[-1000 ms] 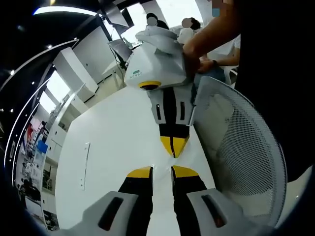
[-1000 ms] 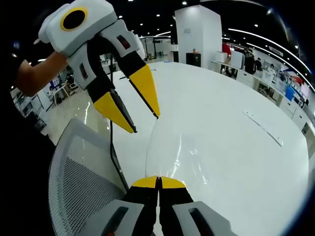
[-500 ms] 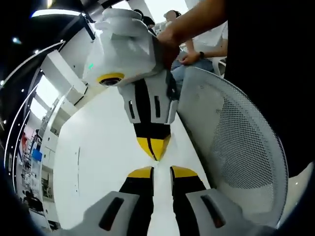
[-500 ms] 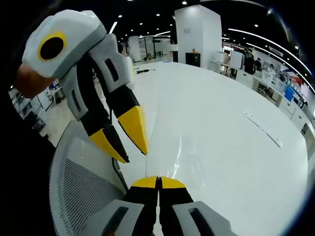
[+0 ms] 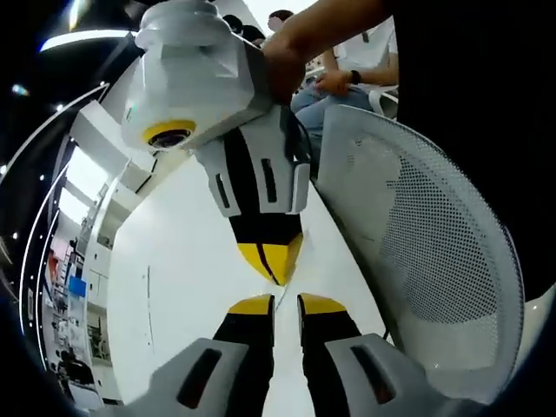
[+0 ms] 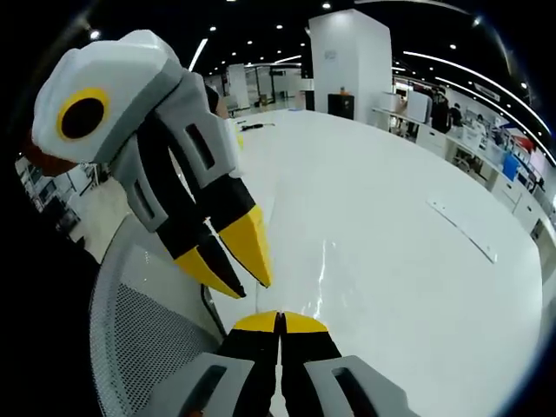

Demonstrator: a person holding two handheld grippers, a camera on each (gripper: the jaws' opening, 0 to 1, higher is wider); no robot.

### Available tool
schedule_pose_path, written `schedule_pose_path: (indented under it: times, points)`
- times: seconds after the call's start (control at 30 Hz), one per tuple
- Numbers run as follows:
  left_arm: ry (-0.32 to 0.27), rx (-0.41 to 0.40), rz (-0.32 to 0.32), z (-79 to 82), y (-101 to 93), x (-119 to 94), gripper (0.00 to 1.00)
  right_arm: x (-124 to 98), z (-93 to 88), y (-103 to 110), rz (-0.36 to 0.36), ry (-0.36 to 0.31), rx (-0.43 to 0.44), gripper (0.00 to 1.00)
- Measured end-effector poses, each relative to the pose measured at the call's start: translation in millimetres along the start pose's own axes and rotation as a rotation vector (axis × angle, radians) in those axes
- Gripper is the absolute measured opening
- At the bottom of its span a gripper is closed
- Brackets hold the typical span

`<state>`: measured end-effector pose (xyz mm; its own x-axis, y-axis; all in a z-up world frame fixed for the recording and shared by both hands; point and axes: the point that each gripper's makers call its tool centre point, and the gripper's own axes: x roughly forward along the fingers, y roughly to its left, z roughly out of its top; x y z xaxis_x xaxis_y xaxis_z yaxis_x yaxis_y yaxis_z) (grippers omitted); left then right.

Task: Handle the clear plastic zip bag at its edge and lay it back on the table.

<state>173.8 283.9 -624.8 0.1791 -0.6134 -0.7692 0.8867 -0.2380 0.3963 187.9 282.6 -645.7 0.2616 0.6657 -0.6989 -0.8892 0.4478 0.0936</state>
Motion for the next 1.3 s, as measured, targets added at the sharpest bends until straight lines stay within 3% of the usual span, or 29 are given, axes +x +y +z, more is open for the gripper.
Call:
schedule_pose_path:
  times: [0.23, 0.4, 0.6, 1.3]
  points:
    - [0.022, 0.038, 0.008, -3.7, -2.7, 6, 0.0, -2, 3.4, -2, -0.015, -0.017, 0.006, 0.0]
    - [0.032, 0.046, 0.033, -7.8, -0.4, 6, 0.0, -4, 7.1, -7, -0.035, -0.031, 0.02, 0.0]
    - [0.032, 0.021, 0.08, -11.9, 5.3, 4, 0.0, -5, 13.6, -18, -0.071, -0.06, 0.039, 0.0]
    - [0.036, -0.096, 0.108, -34.5, 3.0, 2, 0.0, -15, 32.0, -35, -0.154, -0.134, 0.076, 0.0]
